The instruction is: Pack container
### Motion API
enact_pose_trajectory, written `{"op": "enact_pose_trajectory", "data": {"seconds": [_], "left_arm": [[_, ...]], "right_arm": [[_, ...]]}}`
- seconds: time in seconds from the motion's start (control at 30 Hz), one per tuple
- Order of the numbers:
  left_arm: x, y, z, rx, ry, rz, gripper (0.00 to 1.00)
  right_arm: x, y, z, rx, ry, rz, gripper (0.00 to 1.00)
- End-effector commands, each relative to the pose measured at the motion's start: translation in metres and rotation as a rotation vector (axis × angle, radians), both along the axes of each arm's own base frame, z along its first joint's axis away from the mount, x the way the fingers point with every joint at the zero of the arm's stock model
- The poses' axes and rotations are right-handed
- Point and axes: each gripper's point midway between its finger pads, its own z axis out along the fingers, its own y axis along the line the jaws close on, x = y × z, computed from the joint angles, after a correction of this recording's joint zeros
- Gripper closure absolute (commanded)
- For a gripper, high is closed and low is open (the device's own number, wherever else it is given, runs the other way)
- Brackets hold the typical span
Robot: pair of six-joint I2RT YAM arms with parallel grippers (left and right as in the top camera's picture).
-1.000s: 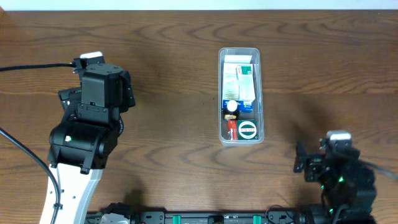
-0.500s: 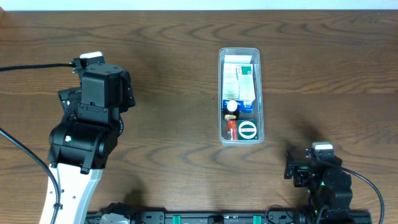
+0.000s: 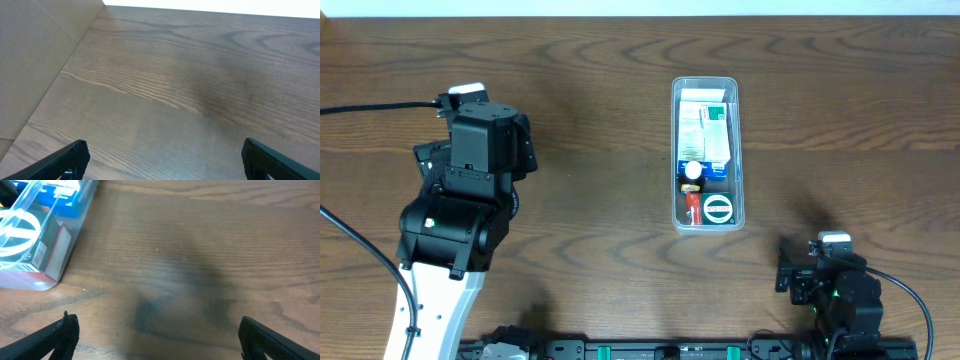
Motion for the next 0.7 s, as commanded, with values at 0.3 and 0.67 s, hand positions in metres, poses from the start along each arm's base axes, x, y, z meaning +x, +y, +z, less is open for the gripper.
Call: {"op": "enact_pose_trajectory", "data": {"seconds": [0.3, 0.67], "left_arm": [[0.0001, 0.0035, 0.0028, 0.017, 0.000, 0.006, 0.02], [-0.0013, 0.0037, 0.0017, 0.017, 0.001, 0.006, 0.02]], "right_arm": [[-0.0002, 0.0001, -0.0020, 0.019, -0.001, -0.011, 0.01], [-0.0002, 0.0001, -0.0020, 0.019, -0.001, -0.011, 0.01]]}}
